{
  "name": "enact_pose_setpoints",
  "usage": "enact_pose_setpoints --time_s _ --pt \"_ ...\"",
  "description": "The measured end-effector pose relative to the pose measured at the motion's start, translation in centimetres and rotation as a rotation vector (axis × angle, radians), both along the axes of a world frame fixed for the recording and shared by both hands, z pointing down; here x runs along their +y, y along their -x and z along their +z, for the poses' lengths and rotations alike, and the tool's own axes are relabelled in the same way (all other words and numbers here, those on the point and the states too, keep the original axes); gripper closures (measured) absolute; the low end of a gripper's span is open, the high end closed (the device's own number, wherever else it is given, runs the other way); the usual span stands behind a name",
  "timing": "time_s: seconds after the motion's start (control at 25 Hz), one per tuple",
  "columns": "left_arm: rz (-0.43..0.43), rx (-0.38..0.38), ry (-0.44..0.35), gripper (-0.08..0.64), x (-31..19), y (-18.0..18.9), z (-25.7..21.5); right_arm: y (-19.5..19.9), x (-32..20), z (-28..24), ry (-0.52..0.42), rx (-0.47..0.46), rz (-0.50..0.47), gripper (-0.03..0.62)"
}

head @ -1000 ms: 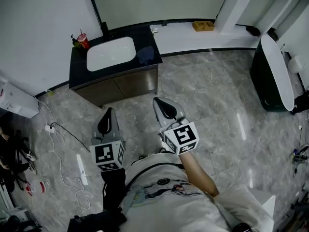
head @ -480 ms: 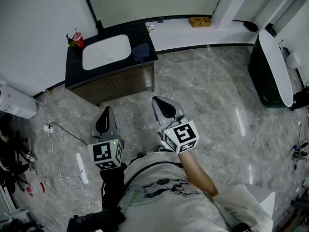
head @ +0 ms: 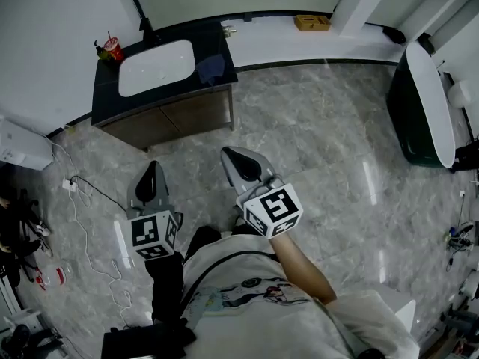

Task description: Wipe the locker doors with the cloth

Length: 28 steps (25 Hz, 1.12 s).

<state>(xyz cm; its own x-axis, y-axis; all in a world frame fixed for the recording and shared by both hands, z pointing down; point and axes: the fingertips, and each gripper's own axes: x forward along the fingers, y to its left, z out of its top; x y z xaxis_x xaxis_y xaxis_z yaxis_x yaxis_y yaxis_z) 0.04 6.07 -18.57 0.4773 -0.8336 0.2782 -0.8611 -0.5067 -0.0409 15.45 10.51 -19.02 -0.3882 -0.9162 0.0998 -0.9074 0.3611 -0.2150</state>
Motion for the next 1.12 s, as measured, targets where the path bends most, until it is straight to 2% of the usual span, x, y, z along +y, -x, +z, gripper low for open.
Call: enact_pose_setpoints --time_s 0.16,0.32,0.56,0.8,0.92,1.12 --pt "-0.006 -0.022 0.041 0.560 -0.1 0.1 1.6 -0.4 -0.8 2.0 0.051 -0.019 -0.003 0.588" --pt "-0.012 -0.020 0.074 0.560 -2.5 1.2 3.3 0.0 -3.0 4.0 0.098 -0.010 0.002 0.588" --pt "0.003 0.008 0.096 0.560 -9.7 2.9 5.4 1.1 -9.0 6.2 0.142 0.024 0.032 0.588" --pt "0.072 0.006 0.099 0.560 -18.2 3.5 5.5 3.6 -17.4 6.7 0.157 0.056 0.034 0.588" --pt "0.113 0.003 0.113 0.560 -21.2 3.4 6.0 4.5 -20.9 7.7 0.180 0.061 0.036 0.588" --pt "0.126 -0.006 0.174 0.560 -24.7 3.6 8.2 4.4 -24.4 10.5 0.253 0.063 0.051 0.588"
